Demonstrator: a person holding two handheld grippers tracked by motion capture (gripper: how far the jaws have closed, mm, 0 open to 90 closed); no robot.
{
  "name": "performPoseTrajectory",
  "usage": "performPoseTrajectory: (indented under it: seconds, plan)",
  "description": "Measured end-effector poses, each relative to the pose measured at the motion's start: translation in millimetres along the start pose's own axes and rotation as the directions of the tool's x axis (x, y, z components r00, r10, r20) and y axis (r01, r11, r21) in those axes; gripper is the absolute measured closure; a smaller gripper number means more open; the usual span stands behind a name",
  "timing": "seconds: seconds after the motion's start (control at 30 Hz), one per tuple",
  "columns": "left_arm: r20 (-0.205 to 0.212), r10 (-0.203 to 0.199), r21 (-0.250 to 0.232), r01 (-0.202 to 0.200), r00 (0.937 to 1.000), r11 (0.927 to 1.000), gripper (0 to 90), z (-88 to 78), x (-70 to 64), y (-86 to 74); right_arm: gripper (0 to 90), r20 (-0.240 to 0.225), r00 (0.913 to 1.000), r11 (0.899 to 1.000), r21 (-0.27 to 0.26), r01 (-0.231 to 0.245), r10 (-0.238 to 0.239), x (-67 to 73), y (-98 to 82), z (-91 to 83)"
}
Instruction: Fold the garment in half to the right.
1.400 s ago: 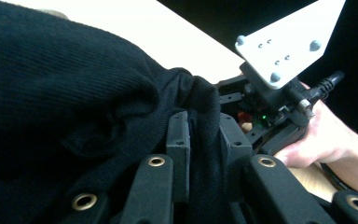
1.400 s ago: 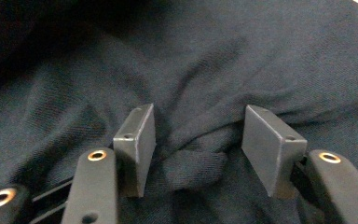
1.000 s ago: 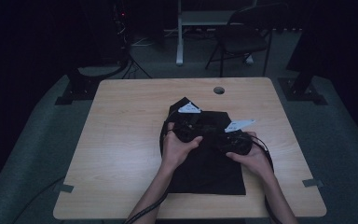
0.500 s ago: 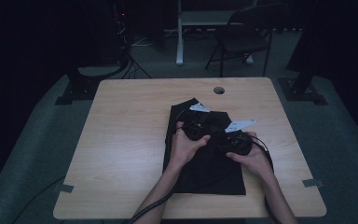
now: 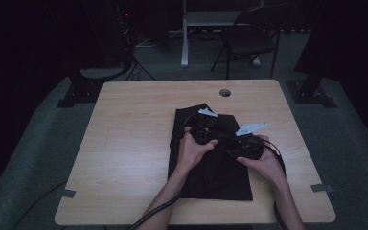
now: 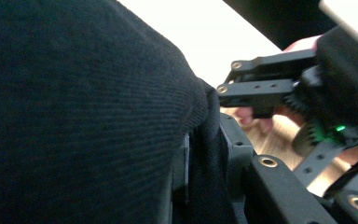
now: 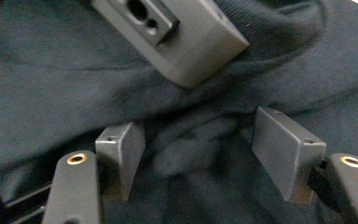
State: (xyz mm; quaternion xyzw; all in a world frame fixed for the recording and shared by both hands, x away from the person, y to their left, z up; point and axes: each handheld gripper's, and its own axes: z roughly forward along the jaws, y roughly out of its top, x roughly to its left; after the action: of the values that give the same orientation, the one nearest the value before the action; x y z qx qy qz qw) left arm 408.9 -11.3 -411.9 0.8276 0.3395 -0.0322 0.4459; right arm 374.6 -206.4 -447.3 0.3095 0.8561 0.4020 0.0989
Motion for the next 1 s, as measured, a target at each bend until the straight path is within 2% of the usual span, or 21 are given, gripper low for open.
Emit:
performPoseTrajectory:
  seconds: [0.1,0.17,0.23,0.37,0.47,0.57,0.7,0.73,0.77,0.83,1.0]
  plan:
    - [-0.010,0.002,0.016,-0.002,0.9999,0.9999,77.3,3.1,0.5,0.2,34.2,-0.013,0.9998,1.000,0.003,-0.013,0.014,-3.4,-3.6,-7.6]
    - [-0.015,-0.004,0.031,0.004,0.9999,0.9995,77.3,7.6,2.4,-0.5,34.3,0.000,0.9997,1.000,0.012,-0.026,0.026,-8.6,-9.1,-14.2]
    - [-0.022,-0.002,0.045,0.003,0.9998,0.9990,77.1,12.7,3.3,-2.0,34.4,-0.008,0.9979,0.998,-0.004,-0.064,0.064,-13.5,-13.6,-20.2]
    - [-0.036,-0.009,0.074,0.011,0.9993,0.9972,76.5,20.4,6.1,-4.4,34.4,0.008,0.9973,0.997,-0.014,-0.073,0.073,-15.3,-14.3,-22.5]
    - [-0.030,-0.025,0.067,0.027,0.9992,0.9974,74.8,22.3,8.1,-6.8,34.4,0.017,0.9964,0.996,-0.026,-0.083,0.084,-16.5,-14.4,-24.4]
    - [-0.015,-0.024,0.065,0.025,0.9996,0.9976,68.2,23.0,8.1,-7.2,34.4,0.029,0.9947,0.994,-0.040,-0.098,0.099,-18.8,-15.2,-27.1]
    - [0.018,-0.024,0.064,0.023,0.9995,0.9977,54.1,23.3,5.9,-6.9,34.5,0.056,0.9888,0.989,-0.065,-0.135,0.138,-24.2,-17.5,-32.1]
    - [0.039,-0.036,0.058,0.034,0.9986,0.9978,49.5,23.6,5.4,-7.3,34.4,0.059,0.9872,0.987,-0.074,-0.143,0.148,-25.0,-17.8,-33.5]
    - [0.047,-0.039,0.055,0.036,0.9981,0.9979,44.3,23.5,5.4,-7.5,34.6,0.063,0.9848,0.983,-0.095,-0.156,0.162,-26.5,-18.3,-36.1]
    - [0.064,-0.049,0.051,0.046,0.9967,0.9977,39.5,22.5,5.3,-7.7,34.5,0.066,0.9806,0.977,-0.124,-0.175,0.184,-28.3,-19.0,-39.8]
    - [0.094,-0.058,0.034,0.055,0.9939,0.9979,32.9,16.2,3.5,-8.5,34.6,0.063,0.9718,0.959,-0.190,-0.212,0.227,-32.1,-20.6,-48.6]
